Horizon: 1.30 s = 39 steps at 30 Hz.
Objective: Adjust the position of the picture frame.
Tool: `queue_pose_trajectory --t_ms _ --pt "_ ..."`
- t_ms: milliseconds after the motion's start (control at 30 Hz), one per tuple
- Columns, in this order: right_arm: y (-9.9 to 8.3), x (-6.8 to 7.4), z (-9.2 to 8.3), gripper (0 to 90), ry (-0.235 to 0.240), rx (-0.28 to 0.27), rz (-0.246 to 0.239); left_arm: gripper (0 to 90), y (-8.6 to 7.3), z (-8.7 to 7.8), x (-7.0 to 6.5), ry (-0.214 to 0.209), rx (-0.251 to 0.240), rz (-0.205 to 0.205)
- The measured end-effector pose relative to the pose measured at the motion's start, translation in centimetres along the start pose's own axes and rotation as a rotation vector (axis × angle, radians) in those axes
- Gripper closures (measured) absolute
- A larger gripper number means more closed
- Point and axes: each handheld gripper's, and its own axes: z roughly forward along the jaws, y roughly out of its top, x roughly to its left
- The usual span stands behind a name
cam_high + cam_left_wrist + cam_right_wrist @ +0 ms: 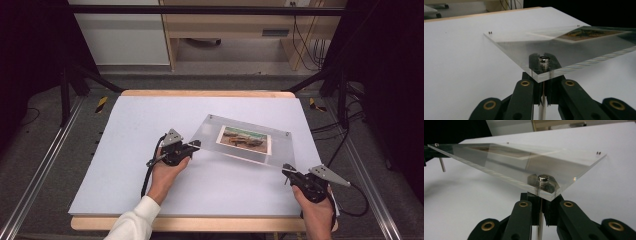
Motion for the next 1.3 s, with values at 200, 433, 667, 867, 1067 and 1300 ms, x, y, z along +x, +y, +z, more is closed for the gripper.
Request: queue_pose_trajectory --t_ms 200,433,667,867,1067,1300 --pt "1.1 0.9 0.0 84.8 0.025 -0.040 -0.027 83.8 0.4 -2.4 0.0 0.022 -0.016 -0.006" --pt "2.5 2.7 2.1 84.4 0.069 -0.037 -0.075 83.7 0.7 -5.8 0.9 0.085 -0.048 -0.016" --pt "4.0 4.5 4.9 84.3 0.119 -0.034 -0.115 83.4 0.0 -8.7 2.3 0.144 -0.088 -0.036" --pt "5.0 5.4 7.6 84.4 0.143 -0.022 -0.145 83.4 -0.9 -9.4 3.7 0.177 -0.117 -0.053" --pt "4.6 5.4 8.9 84.4 0.148 -0.006 -0.142 83.4 -1.5 -9.2 4.4 0.185 -0.108 -0.068" --pt "4.4 5.6 9.4 84.4 0.150 0.003 -0.132 83.3 -2.0 -9.2 4.6 0.191 -0.113 -0.073"
